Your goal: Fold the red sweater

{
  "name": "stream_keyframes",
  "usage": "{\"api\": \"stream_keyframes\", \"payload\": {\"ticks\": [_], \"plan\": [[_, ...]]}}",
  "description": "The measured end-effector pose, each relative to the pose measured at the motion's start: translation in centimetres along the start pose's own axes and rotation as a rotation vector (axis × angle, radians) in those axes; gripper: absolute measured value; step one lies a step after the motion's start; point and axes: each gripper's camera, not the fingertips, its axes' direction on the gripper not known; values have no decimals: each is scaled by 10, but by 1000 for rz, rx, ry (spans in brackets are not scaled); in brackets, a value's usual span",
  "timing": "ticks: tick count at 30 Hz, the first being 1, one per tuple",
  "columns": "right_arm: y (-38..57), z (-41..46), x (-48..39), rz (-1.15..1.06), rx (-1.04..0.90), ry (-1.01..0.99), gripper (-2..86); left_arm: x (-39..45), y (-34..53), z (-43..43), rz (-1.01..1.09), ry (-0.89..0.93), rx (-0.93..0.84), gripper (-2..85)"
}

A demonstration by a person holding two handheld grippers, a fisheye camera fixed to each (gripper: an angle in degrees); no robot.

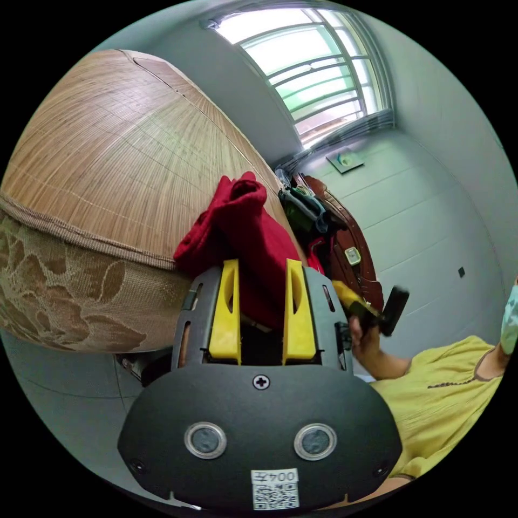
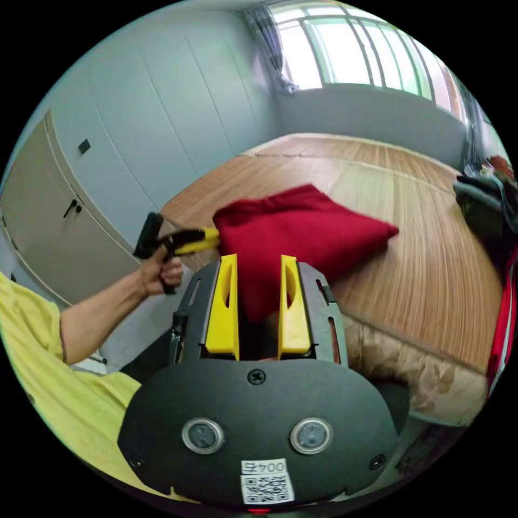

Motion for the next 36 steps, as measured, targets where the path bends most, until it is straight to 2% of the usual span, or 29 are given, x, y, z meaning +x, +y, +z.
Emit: {"api": "stream_keyframes", "payload": {"ticks": [5, 10, 12, 14, 18, 23, 28, 34, 36], "plan": [[46, 49, 8, 120, -150, -10, 177, -6, -22, 6, -65, -39, -12, 119], [44, 82, 7, 138, -197, -2, 180, -7, -28, 11, -113, -48, 21, 99], [40, 86, 6, 136, -191, 16, 161, -6, -27, 13, -124, -55, 30, 90], [34, 85, 5, 106, -191, 60, 106, -2, -23, 17, -130, -71, 40, 75], [21, 66, 14, 57, -162, 107, 70, 16, -15, 29, -116, -105, 41, 63], [-11, 36, 112, 171, -102, 225, 64, 44, -2, 100, -140, -77, -34, 64], [-35, 33, 174, 216, -252, 175, 66, 70, 5, 153, -210, -88, -11, 67], [-21, -17, 163, 153, -79, 145, 115, 100, 36, 141, -157, -53, -16, 25], [-32, -17, 156, 125, -40, 151, 132, 124, 42, 131, -95, -127, 28, 14]]}}
